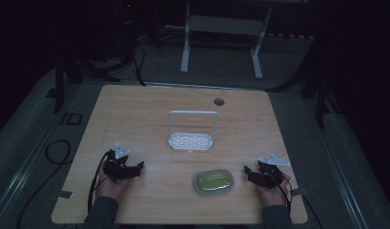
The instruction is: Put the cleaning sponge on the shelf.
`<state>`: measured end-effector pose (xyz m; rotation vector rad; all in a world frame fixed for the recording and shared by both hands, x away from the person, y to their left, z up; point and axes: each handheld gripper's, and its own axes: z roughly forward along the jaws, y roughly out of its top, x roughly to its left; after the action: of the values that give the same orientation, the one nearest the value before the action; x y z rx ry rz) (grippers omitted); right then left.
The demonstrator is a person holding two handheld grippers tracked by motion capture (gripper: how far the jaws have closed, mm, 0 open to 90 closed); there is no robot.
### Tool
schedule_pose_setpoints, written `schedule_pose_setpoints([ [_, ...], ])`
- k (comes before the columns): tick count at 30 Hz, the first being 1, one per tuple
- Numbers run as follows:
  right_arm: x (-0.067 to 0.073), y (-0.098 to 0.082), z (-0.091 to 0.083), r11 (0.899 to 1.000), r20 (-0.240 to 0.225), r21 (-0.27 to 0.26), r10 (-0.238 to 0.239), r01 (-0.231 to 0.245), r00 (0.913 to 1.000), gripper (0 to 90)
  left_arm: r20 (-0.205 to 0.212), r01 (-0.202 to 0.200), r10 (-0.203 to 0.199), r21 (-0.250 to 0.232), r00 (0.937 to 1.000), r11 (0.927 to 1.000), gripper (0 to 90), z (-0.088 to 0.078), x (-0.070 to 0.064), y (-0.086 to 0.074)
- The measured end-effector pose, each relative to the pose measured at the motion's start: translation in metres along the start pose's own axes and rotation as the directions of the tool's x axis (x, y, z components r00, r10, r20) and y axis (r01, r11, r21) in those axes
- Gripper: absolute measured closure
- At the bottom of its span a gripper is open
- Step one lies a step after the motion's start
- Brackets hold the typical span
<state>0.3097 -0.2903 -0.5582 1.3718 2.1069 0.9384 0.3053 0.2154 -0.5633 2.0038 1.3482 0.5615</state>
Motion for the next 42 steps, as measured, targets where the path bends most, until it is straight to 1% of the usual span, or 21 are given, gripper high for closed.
schedule_pose_setpoints([
  [1, 0.001, -0.001, -0.001, 1.0, -0.01, -0.004, -0.009, 0.009, 0.9999, 43.9, -0.001, 0.0, 0.0, 0.001, 1.0, 1.0, 18.6, 0.0, 0.0, 0.0],
  [2, 0.004, -0.001, -0.003, 1.0, -0.015, -0.005, -0.03, 0.03, 0.9994, 48.6, -0.001, 0.001, -0.001, 0.001, 1.0, 1.0, 18.3, 0.0, 0.0, 0.0],
  [4, 0.004, -0.001, -0.003, 1.0, -0.015, -0.005, -0.03, 0.03, 0.9994, 48.6, -0.001, 0.003, -0.003, -0.001, 1.0, 1.0, 18.1, 0.001, 0.0, 0.0],
  [5, 0.006, -0.001, -0.005, 0.999, -0.011, -0.009, -0.044, 0.044, 0.999, 50.5, -0.001, 0.004, -0.004, -0.001, 1.0, 1.0, 18.1, 0.001, 0.0, 0.001],
  [6, 0.01, 0.001, -0.01, 0.998, -0.02, -0.026, -0.059, 0.059, 0.9981, 54.7, -0.002, 0.004, -0.004, 0.0, 1.0, 1.0, 17.7, 0.001, -0.001, 0.001],
  [9, 0.017, 0.004, -0.018, 0.997, -0.039, -0.048, -0.07, 0.068, 0.9968, 61.3, -0.002, 0.005, -0.005, 0.0, 1.0, 1.0, 17.6, 0.001, -0.001, 0.001],
  [10, 0.019, 0.005, -0.021, 0.996, -0.054, -0.058, -0.074, 0.071, 0.9958, 63.9, -0.002, 0.005, -0.005, 0.0, 1.0, 1.0, 17.6, 0.001, -0.001, 0.001],
  [11, 0.023, 0.006, -0.024, 0.995, -0.066, -0.069, -0.08, 0.075, 0.9946, 67.9, -0.002, 0.005, -0.005, 0.0, 1.0, 1.0, 17.6, 0.001, -0.001, 0.001],
  [13, 0.028, 0.008, -0.03, 0.992, -0.078, -0.087, -0.101, 0.094, 0.9919, 79.2, -0.002, 0.005, -0.005, 0.0, 1.0, 1.0, 17.5, 0.001, -0.001, 0.001],
  [15, 0.032, 0.01, -0.033, 0.991, -0.106, -0.1, -0.105, 0.094, 0.9888, 88.7, -0.002, 0.005, -0.005, 0.0, 1.0, 1.0, 17.5, 0.001, -0.001, 0.001],
  [18, 0.038, 0.012, -0.036, 0.989, -0.143, -0.109, -0.113, 0.098, 0.9832, 90.0, -0.002, 0.005, -0.005, 0.0, 1.0, 1.0, 17.5, 0.001, -0.001, 0.001],
  [20, 0.043, 0.014, -0.039, 0.988, -0.168, -0.117, -0.125, 0.106, 0.9779, 90.0, -0.002, 0.005, -0.005, 0.0, 1.0, 1.0, 17.5, 0.001, -0.001, 0.001],
  [26, 0.057, 0.019, -0.044, 0.983, -0.239, -0.154, -0.137, 0.102, 0.9613, 90.0, -0.002, 0.005, -0.005, 0.0, 1.0, 1.0, 17.5, 0.001, -0.001, 0.001],
  [30, 0.067, 0.021, -0.046, 0.981, -0.269, -0.161, -0.145, 0.104, 0.9521, 90.0, -0.002, 0.005, -0.005, 0.0, 1.0, 1.0, 17.6, 0.001, -0.001, 0.001],
  [35, 0.083, 0.023, -0.048, 0.976, -0.297, -0.175, -0.179, 0.131, 0.9379, 90.0, -0.002, 0.005, -0.005, 0.0, 1.0, 1.0, 17.5, 0.001, -0.001, 0.001],
  [42, 0.108, 0.026, -0.046, 0.968, -0.338, -0.178, -0.229, 0.177, 0.9128, 90.0, -0.002, 0.005, -0.005, 0.0, 1.0, 1.0, 17.5, 0.001, -0.001, 0.001],
])
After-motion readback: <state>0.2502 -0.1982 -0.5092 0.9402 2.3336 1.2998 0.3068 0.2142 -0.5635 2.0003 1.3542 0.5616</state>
